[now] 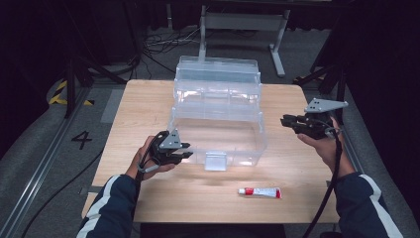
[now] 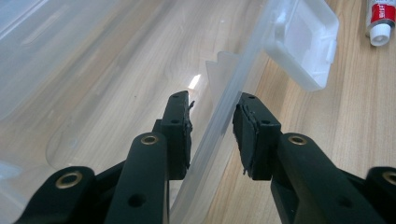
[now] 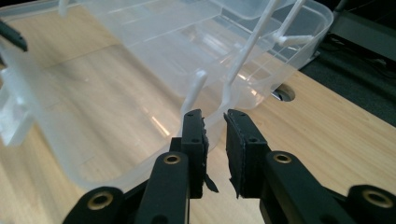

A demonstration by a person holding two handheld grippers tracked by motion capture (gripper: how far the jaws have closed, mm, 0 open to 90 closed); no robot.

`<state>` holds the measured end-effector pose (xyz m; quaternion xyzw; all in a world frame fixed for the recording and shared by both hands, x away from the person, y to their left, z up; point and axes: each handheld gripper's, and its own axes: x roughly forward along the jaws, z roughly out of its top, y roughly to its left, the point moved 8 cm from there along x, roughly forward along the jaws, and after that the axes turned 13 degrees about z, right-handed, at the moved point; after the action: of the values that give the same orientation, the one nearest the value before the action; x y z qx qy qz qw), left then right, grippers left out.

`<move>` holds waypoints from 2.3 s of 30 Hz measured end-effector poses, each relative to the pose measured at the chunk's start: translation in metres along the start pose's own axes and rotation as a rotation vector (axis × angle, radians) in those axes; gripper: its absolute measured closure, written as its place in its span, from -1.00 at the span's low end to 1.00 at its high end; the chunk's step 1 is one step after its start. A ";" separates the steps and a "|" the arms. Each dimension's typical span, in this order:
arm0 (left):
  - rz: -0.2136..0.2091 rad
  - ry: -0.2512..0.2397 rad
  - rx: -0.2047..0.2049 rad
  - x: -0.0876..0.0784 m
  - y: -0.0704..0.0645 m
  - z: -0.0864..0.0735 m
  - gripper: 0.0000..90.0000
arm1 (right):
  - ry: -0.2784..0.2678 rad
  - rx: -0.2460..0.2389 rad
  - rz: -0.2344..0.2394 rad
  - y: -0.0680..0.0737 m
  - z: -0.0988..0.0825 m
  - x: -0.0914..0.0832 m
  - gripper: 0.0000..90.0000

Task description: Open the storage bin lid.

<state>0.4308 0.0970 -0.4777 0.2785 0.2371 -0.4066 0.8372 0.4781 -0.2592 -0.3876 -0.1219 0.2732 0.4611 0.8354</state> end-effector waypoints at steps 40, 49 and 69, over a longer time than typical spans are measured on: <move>0.041 -0.010 -0.001 -0.010 0.000 0.004 0.37 | 0.425 -0.156 0.414 0.132 -0.104 0.047 0.39; 0.056 -0.050 -0.067 -0.023 0.006 0.007 -0.12 | 0.547 -0.175 0.447 0.140 -0.116 0.058 0.28; 0.185 0.016 -0.123 -0.057 0.015 -0.027 -0.57 | 0.670 -0.233 0.414 0.143 -0.122 0.083 0.42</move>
<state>0.4069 0.1533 -0.4578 0.2507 0.2416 -0.3099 0.8847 0.3517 -0.1785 -0.5278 -0.3014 0.4949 0.5821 0.5704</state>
